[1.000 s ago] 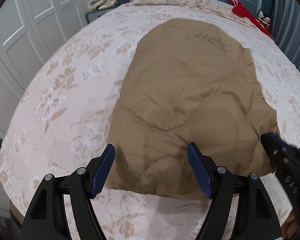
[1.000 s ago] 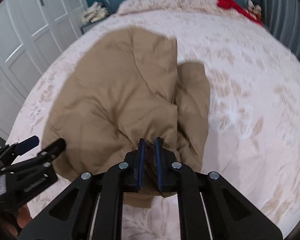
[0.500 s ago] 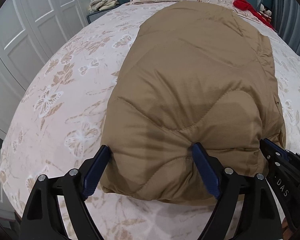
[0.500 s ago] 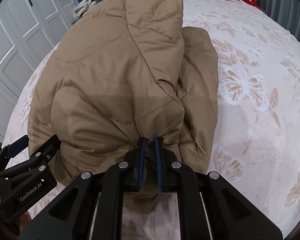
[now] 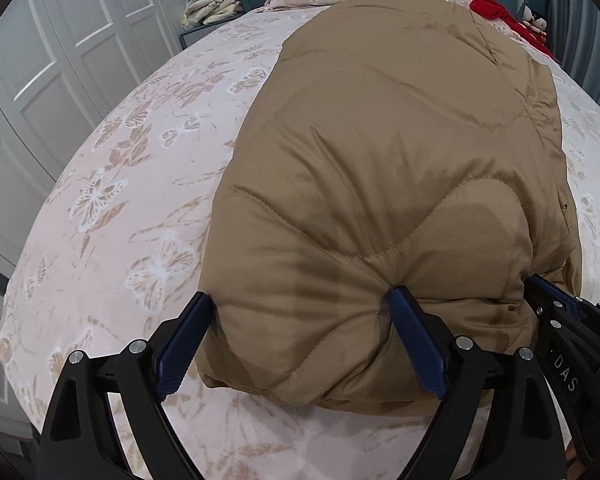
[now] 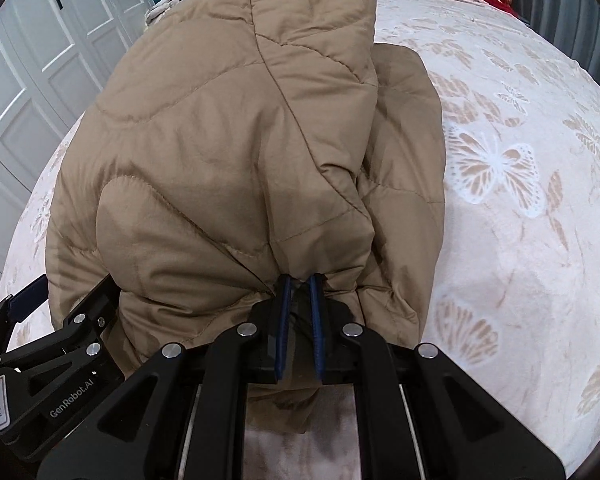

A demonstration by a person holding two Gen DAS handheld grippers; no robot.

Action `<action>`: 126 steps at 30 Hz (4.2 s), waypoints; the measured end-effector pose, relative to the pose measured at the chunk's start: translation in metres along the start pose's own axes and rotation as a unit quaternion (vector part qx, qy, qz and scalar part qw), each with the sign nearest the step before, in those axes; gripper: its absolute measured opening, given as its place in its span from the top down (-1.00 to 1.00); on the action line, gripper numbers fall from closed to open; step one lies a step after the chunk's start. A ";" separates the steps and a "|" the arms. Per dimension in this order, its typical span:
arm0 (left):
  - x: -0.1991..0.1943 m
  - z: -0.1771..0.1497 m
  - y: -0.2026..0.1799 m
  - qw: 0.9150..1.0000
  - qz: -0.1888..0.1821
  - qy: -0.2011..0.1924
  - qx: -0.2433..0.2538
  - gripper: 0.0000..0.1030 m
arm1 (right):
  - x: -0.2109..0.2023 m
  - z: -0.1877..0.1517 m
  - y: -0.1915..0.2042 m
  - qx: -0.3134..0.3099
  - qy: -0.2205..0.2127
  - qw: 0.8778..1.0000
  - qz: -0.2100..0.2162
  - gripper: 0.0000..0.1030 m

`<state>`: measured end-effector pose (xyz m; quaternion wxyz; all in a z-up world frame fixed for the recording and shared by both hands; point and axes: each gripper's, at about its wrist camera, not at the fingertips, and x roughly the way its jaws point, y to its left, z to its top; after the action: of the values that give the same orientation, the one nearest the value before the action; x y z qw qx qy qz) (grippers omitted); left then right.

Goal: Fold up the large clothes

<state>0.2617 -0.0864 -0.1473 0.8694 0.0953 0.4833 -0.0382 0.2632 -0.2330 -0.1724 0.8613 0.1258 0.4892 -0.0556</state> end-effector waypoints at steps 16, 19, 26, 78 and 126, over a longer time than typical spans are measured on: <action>-0.051 -0.051 0.029 0.998 -0.026 0.010 -0.056 -0.68 | -0.096 -0.061 0.012 -0.010 -0.039 0.999 -0.005 -0.04; -0.066 -0.074 0.030 0.998 -0.024 0.001 -0.052 -0.68 | -0.113 -0.090 0.013 -0.010 -0.048 0.999 -0.015 -0.25; -0.098 -0.111 0.032 0.998 -0.013 -0.044 -0.052 -0.71 | -0.145 -0.134 0.011 0.015 -0.092 0.995 -0.036 -0.60; -0.127 -0.177 0.046 0.995 0.023 -0.092 -0.032 -0.72 | -0.150 -0.194 0.031 -0.024 -0.112 0.991 -0.072 -0.90; -0.128 -0.177 0.046 0.994 0.031 -0.098 -0.033 -0.72 | -0.155 -0.194 0.031 -0.035 -0.128 0.988 -0.084 -0.90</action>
<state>0.0532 -0.0088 -0.1240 0.9161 0.0768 0.3936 -0.0046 0.0297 -0.1545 -0.1300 0.9130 0.0454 0.3853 -0.1264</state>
